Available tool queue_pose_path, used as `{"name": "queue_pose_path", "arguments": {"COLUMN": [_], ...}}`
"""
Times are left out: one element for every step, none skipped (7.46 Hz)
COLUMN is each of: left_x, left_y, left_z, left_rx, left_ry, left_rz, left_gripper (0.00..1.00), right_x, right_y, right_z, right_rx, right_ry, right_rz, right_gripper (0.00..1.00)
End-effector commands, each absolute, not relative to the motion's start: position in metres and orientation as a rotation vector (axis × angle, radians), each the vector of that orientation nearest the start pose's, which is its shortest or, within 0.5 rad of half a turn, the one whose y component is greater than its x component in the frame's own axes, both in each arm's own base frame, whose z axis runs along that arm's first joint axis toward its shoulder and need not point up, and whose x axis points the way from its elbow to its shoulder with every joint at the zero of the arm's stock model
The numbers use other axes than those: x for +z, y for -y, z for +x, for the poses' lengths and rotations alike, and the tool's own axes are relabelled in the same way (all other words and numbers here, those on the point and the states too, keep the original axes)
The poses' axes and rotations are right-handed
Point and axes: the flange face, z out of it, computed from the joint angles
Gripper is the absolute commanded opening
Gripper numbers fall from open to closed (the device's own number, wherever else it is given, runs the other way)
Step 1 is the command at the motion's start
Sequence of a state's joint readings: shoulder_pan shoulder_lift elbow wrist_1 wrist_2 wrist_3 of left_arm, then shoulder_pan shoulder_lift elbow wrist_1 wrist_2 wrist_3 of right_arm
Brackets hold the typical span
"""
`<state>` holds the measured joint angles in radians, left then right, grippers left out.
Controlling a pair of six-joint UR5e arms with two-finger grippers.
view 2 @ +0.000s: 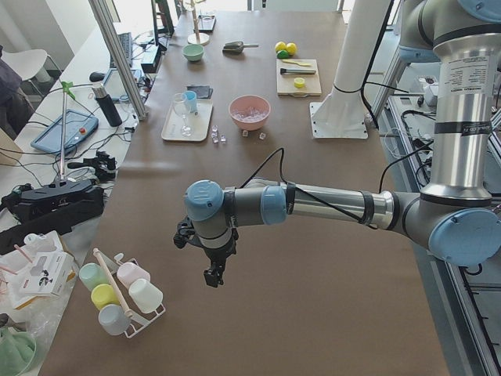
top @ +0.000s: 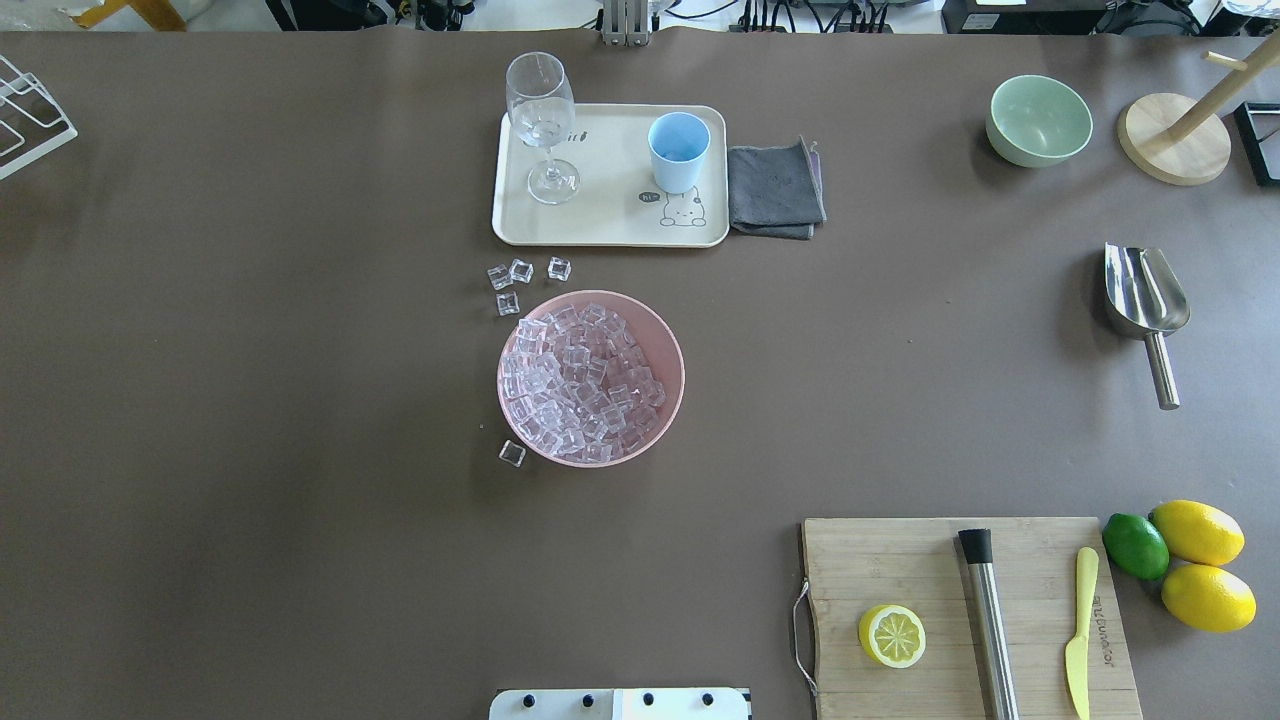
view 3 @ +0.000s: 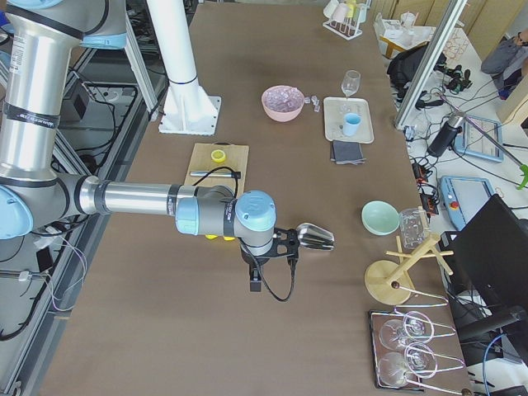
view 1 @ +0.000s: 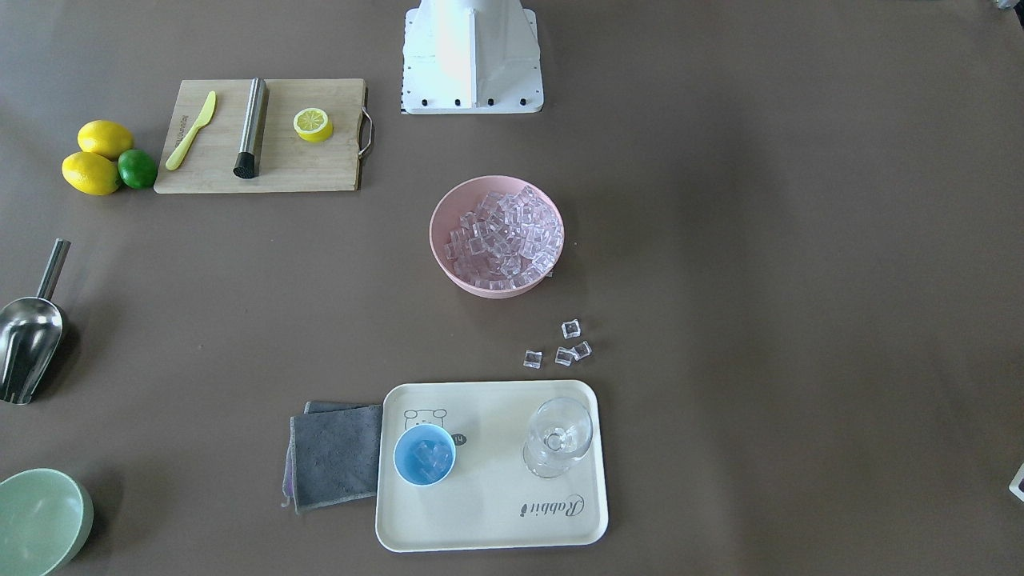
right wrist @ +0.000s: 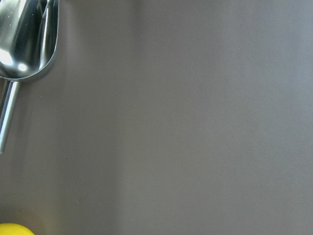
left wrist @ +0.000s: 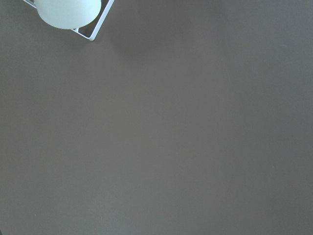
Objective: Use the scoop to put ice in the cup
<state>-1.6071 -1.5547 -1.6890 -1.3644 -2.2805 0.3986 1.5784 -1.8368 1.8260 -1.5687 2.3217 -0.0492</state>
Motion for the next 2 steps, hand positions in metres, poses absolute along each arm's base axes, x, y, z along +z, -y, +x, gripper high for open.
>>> {"name": "queue_pose_path", "arguments": {"left_x": [0.6216,0.6215], "left_y": [0.4791,0.4794], "left_z": [-0.0853,-0.0839], "left_rx": [0.320,0.323], "left_ry": [-0.713,-0.713], "left_rz": [0.079,0.078], "left_gripper": [0.98,0.98], "right_x": [0.6507,0.6498], "right_y": [0.3785,0.3786], "right_z": [0.0678,0.0676], "right_rx": [-0.037,-0.036], "right_ry": [0.758,0.759], "right_rz": [0.012,0.013], "right_gripper": [1.00,1.00]}}
